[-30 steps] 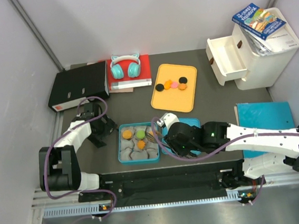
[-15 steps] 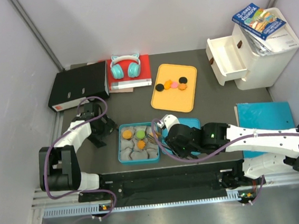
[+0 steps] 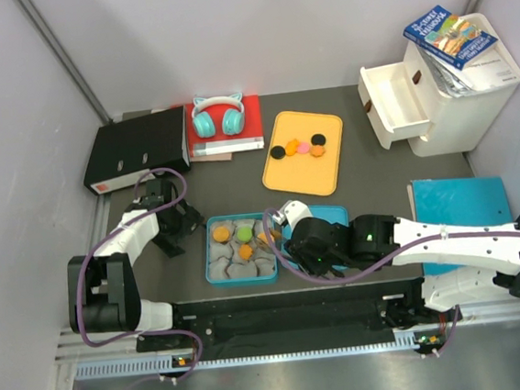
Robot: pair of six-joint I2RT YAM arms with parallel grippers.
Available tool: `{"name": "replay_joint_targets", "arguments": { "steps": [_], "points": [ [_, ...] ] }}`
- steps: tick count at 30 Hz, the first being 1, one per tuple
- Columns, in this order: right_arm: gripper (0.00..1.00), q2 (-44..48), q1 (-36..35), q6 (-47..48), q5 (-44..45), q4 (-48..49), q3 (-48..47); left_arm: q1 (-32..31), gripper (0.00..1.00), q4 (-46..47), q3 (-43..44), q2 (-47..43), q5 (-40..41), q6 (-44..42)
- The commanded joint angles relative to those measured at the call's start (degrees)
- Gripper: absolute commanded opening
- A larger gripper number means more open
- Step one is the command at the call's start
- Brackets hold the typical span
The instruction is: Pack the cookies
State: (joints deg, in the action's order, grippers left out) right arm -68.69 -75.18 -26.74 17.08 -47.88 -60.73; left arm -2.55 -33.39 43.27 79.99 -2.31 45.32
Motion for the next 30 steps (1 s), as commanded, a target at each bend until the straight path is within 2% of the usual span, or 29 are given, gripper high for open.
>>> {"name": "replay_joint_targets", "arguments": {
  "steps": [1,15,21,23,25,27,28,30],
  "points": [
    [0.44,0.2,-1.1,-0.9,1.9,0.1,-1.9,0.3,0.98,1.0,-0.5,-0.9,-0.1,0.6],
    [0.5,0.1,-1.3,-0.9,3.7,-0.8,-5.0,0.3,0.98,1.0,-0.6,-1.0,-0.1,0.5],
    [0.48,5.0,-1.3,-3.0,10.9,0.5,-6.2,0.3,0.98,1.1,-0.5,-1.1,-0.1,0.6],
    [0.46,7.1,-1.2,-3.0,15.8,0.8,-6.9,0.3,0.98,1.0,-0.4,-1.1,-0.2,0.6],
    [0.44,7.5,1.2,-3.1,20.5,-0.8,-7.9,0.3,0.98,1.1,-0.2,-1.2,-0.3,0.6],
    [0.41,7.3,4.9,-3.4,21.4,-2.0,-9.3,0.3,0.98,1.1,-0.2,-1.2,-0.6,0.6],
    [0.4,7.5,10.7,-3.2,20.4,-1.3,-9.2,0.3,0.98,1.0,-0.1,-1.4,-0.7,0.6],
    [0.36,8.4,17.8,-2.4,16.8,0.8,-7.6,0.3,0.98,1.1,0.1,-1.5,-1.0,0.6]
  ]
}}
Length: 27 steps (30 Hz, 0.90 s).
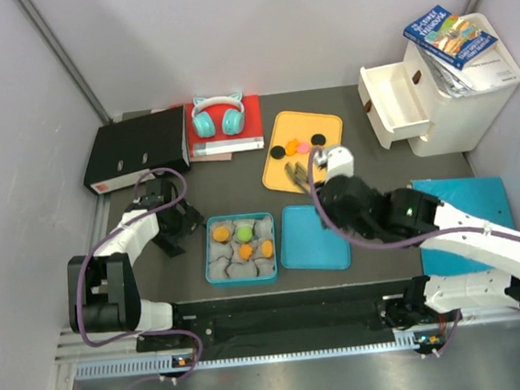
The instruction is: Pack the cookies
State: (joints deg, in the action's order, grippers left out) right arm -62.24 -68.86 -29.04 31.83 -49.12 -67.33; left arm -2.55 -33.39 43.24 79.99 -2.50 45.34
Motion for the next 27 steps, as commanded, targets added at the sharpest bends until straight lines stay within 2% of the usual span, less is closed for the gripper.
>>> {"name": "replay_joint_targets", "arguments": {
  "steps": [1,2,4,5,9,15,18,24,27],
  "points": [
    [0.35,2.5,14.9,0.3,-1.8,3.8,0.0,0.3,0.98,1.0,0.2,-1.7,-1.0,0.6],
    [0.33,2.8,21.5,0.3,-3.3,6.1,1.9,0.3,0.98,1.0,0.3,-1.7,-1.5,0.7],
    [0.33,2.5,27.3,-0.1,-5.9,7.4,3.4,0.3,0.98,0.6,0.6,-2.3,-1.7,0.5],
    [0.33,2.0,33.0,-0.7,-6.7,7.9,4.7,0.3,0.98,0.5,0.7,-2.6,-1.8,0.5],
    [0.33,-1.7,43.9,-2.8,-11.7,8.5,8.5,0.3,0.98,0.6,0.6,-3.6,-2.9,0.3],
    [0.35,-6.5,49.3,-4.6,-17.5,11.9,14.4,0.3,0.98,1.0,-0.1,-3.3,-4.3,-0.8],
    [0.42,-10.4,50.7,-5.4,-17.8,12.3,14.7,0.3,0.98,1.1,-0.4,-3.3,-4.6,-1.0],
    [0.69,-15.4,52.5,-5.5,-15.6,13.1,13.7,0.3,0.98,0.9,-0.3,-4.1,-3.6,-1.0],
    [0.73,-15.9,53.3,-5.4,-13.8,13.4,13.0,0.3,0.99,0.9,-0.2,-3.9,-3.5,-0.9]
  ]
}}
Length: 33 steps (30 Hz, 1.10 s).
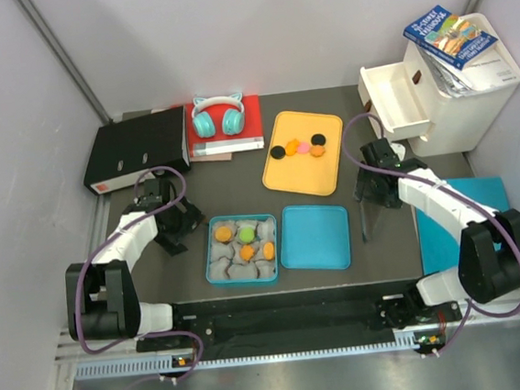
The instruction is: Pack the cookies
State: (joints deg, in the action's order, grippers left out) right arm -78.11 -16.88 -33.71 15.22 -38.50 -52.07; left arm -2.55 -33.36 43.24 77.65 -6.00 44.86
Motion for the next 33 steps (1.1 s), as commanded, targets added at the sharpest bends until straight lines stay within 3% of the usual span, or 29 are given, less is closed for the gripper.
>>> {"name": "replay_joint_targets", "arguments": {
  "steps": [1,8,12,14,18,20,33],
  "points": [
    [0.73,-0.1,1.6,-0.7,3.3,2.9,-2.5,0.3,0.98,0.9,-0.2,-1.4,0.0,-0.4],
    [0.77,1.5,1.7,-0.7,5.0,3.0,-1.9,0.3,0.98,0.6,-0.1,-1.5,1.2,-0.4],
    [0.74,12.9,-0.2,1.0,-6.7,12.3,3.5,0.3,0.98,0.3,0.3,-1.9,1.9,-0.3],
    [0.74,15.1,-3.1,3.6,-7.6,13.7,5.0,0.3,0.98,0.1,0.9,-2.0,2.3,-0.2],
    [0.71,12.0,-14.5,6.3,-1.8,7.1,1.5,0.3,0.98,-0.8,2.3,-2.2,3.6,0.2],
    [0.7,9.6,-17.0,5.8,0.2,4.5,1.6,0.3,0.98,-1.2,2.9,-2.3,4.3,0.4],
    [0.57,7.5,-18.3,-0.5,-0.3,9.1,12.3,0.3,0.98,-2.3,3.7,-1.4,5.6,0.7]
  ]
}}
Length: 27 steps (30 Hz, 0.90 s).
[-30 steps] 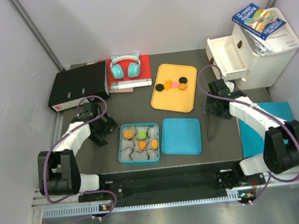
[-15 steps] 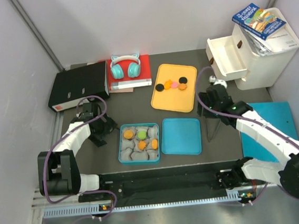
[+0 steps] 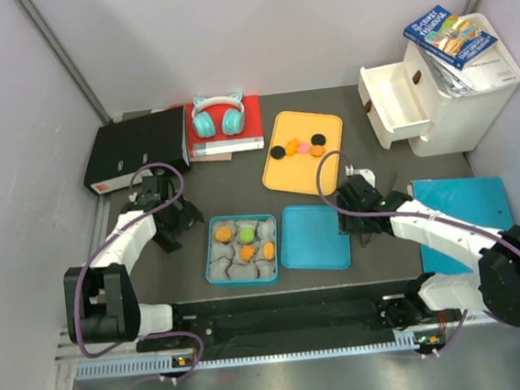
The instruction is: Pack the cookies
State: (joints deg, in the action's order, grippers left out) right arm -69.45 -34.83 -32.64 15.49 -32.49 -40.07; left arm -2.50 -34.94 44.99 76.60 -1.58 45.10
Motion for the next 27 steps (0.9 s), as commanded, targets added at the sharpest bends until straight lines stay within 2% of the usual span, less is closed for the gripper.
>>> {"name": "replay_joint_targets", "arguments": {
  "steps": [1,13,16,17,20,27],
  "points": [
    [0.56,-1.6,-0.3,-1.5,-1.1,3.7,0.5,0.3,0.98,-0.7,1.9,-0.1,1.1,0.5],
    [0.47,-8.8,-0.2,-1.9,-2.5,7.0,1.6,0.2,0.98,0.0,0.8,0.7,1.1,0.5],
    [0.37,-10.9,-0.3,-2.4,-3.4,7.6,1.8,0.3,0.98,0.0,0.7,0.7,1.1,0.4],
    [0.28,-11.2,-0.3,-2.5,-3.7,7.9,2.1,0.3,0.98,0.0,0.7,0.7,1.1,0.4],
    [0.13,-11.6,-0.3,-2.6,-4.2,8.4,2.5,0.3,0.98,-0.1,0.7,0.7,1.1,0.3],
    [0.05,-5.6,-0.2,-1.8,-1.1,4.0,-0.1,0.3,0.98,-0.9,2.1,0.0,3.3,0.1]
  ]
}}
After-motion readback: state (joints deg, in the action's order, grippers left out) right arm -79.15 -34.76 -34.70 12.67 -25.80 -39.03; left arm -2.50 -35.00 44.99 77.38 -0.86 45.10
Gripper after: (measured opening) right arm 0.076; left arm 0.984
